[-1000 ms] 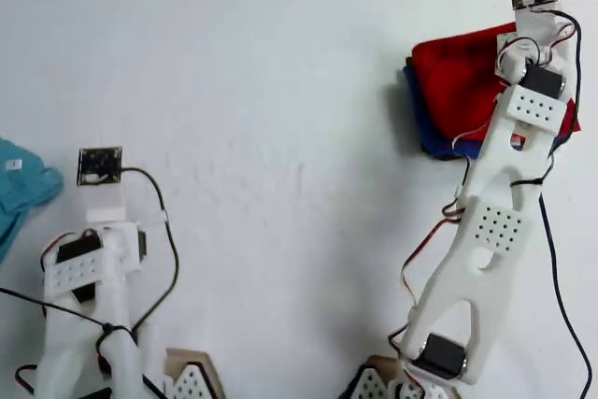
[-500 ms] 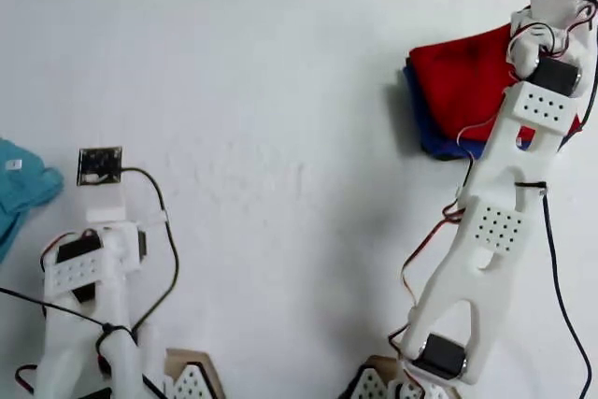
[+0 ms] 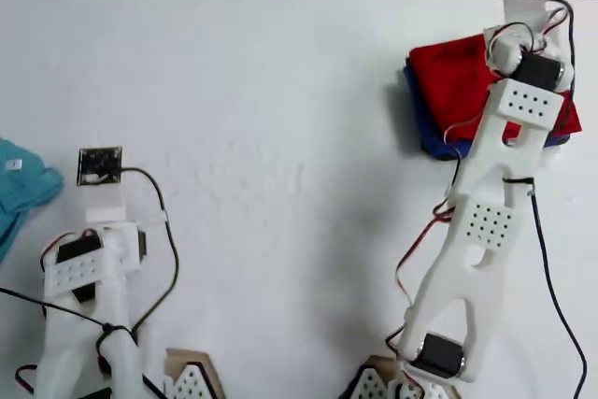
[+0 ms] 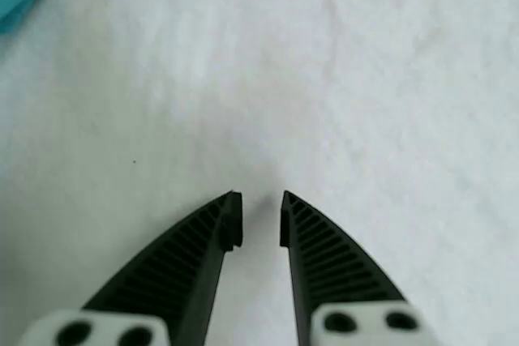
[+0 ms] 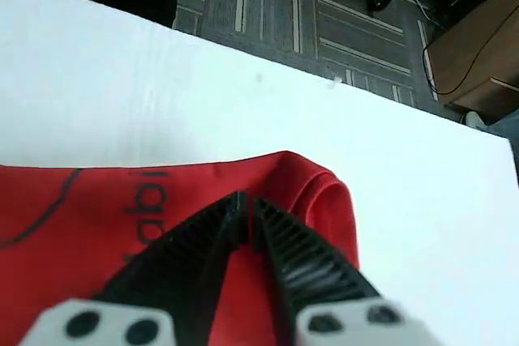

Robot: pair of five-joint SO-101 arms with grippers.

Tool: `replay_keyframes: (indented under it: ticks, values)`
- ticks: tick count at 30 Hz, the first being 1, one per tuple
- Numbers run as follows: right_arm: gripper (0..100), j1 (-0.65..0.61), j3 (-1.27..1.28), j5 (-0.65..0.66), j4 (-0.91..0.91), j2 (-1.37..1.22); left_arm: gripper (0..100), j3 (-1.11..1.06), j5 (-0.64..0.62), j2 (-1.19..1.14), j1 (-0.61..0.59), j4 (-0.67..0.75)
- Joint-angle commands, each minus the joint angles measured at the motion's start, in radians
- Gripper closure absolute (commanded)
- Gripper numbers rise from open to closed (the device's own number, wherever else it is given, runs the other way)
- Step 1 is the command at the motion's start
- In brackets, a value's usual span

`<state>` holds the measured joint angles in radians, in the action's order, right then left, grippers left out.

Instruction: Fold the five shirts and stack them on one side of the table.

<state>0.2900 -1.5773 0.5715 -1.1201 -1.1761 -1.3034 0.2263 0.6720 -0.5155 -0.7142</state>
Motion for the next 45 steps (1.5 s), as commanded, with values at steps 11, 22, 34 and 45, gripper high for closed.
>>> replay_keyframes:
  ticks: [11, 22, 34, 45]
  values:
    - [98.1, 0.111, -0.051, 0.000, 0.460, -0.188, 89, -0.001, 0.003, 0.020, 0.009, 0.014]
    - [98.1, 0.111, -0.084, -0.204, 0.461, -0.113, 89, -0.001, 0.003, 0.020, 0.009, 0.014]
    - [98.1, 0.122, -0.078, -0.201, 0.587, -0.262, 89, -0.001, 0.003, 0.020, 0.009, 0.014]
    - [98.1, 0.125, -0.089, -0.055, 0.582, -0.360, 89, -0.001, 0.003, 0.020, 0.009, 0.014]
